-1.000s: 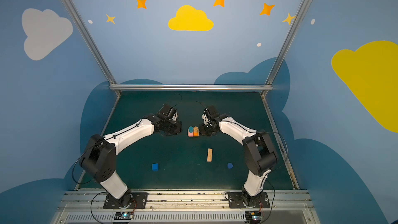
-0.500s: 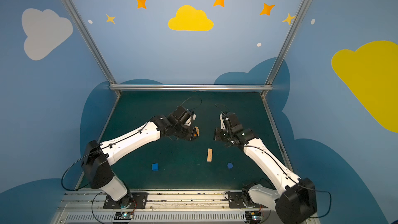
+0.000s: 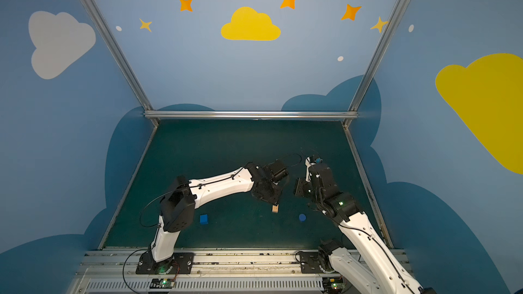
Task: Build the wood block tower
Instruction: 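Lower the left gripper onto the long wooden block marked 3 while the right arm withdraws, then close the left gripper on the long wooden block and lift it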
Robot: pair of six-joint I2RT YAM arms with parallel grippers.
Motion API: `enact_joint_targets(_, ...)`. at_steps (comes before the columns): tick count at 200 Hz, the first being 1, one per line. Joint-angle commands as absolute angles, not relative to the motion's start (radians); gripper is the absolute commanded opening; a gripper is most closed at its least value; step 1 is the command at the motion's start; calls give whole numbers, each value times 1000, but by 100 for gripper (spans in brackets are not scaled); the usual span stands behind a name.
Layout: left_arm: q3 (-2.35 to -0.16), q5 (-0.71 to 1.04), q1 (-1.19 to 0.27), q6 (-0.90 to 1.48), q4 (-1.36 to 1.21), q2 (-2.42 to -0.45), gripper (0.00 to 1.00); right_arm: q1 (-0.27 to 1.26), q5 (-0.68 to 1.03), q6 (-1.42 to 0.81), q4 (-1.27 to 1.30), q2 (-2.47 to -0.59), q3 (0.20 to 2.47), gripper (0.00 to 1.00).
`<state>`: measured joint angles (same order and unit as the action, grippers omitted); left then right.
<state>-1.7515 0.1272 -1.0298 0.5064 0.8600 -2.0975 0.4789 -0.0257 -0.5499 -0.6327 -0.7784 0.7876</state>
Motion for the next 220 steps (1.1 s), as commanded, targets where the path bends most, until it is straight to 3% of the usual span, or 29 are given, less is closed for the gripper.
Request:
enact_joint_targets(1, -1800, 76, -1028, 544, 935, -2152, 53, 471, -49, -565, -632, -728, 770, 8)
enact_joint_targets(138, -1887, 86, -1030, 601, 904, -2287, 51, 460, -54, -546, -649, -661, 757, 9)
enact_joint_targets(220, -1936, 73, -1030, 587, 938, -2340, 36, 451, -57, -545, -652, -648, 744, 9)
